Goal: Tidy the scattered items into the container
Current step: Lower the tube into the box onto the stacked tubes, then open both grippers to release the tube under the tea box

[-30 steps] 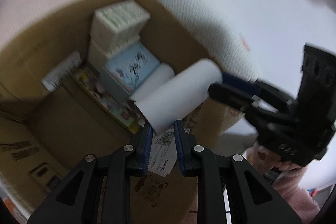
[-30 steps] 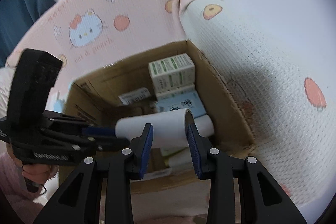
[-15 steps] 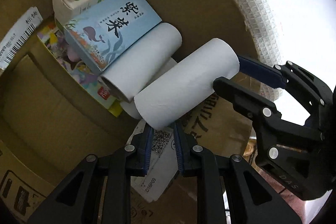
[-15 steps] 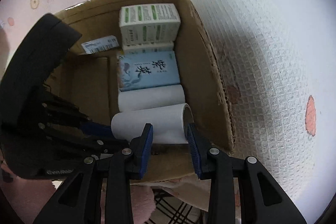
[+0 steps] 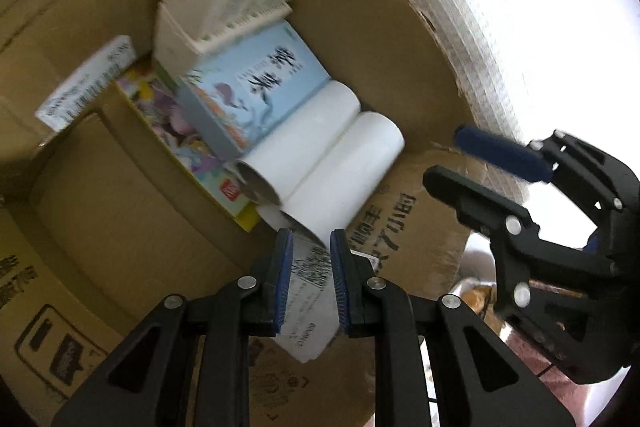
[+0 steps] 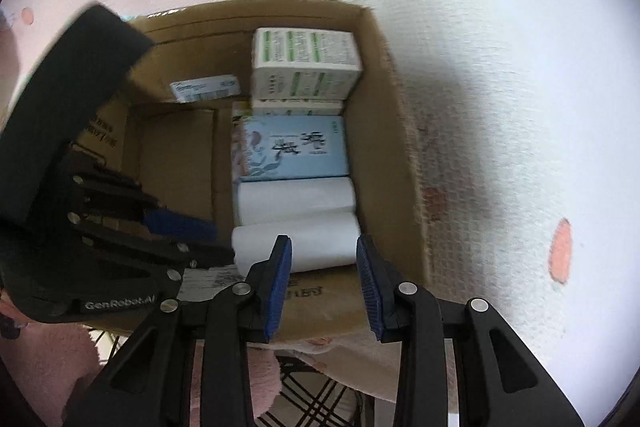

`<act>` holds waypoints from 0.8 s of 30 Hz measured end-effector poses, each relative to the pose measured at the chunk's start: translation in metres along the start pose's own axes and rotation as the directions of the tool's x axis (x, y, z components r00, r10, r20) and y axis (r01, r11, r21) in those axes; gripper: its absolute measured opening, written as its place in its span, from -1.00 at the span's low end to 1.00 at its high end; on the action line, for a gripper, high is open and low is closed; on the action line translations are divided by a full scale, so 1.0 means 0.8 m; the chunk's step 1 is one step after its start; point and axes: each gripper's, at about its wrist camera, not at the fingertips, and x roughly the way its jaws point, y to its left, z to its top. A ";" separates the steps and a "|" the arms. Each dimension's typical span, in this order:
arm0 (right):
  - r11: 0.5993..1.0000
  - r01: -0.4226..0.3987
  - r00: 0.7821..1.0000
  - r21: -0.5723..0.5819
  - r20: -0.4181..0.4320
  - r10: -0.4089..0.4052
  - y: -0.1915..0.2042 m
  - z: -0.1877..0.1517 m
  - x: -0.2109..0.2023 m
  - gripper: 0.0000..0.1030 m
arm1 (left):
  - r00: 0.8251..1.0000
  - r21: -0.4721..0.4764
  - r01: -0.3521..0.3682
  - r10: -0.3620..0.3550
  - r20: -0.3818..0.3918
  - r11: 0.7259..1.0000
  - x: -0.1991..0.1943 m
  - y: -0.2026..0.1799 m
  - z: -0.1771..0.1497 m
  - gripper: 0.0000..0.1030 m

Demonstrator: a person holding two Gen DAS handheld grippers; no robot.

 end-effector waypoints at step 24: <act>0.998 0.060 0.988 -0.013 -0.145 -0.061 -0.009 0.036 0.108 -0.68 | 1.000 -0.040 -0.019 0.019 -0.014 0.999 0.009 0.035 -0.047 -0.70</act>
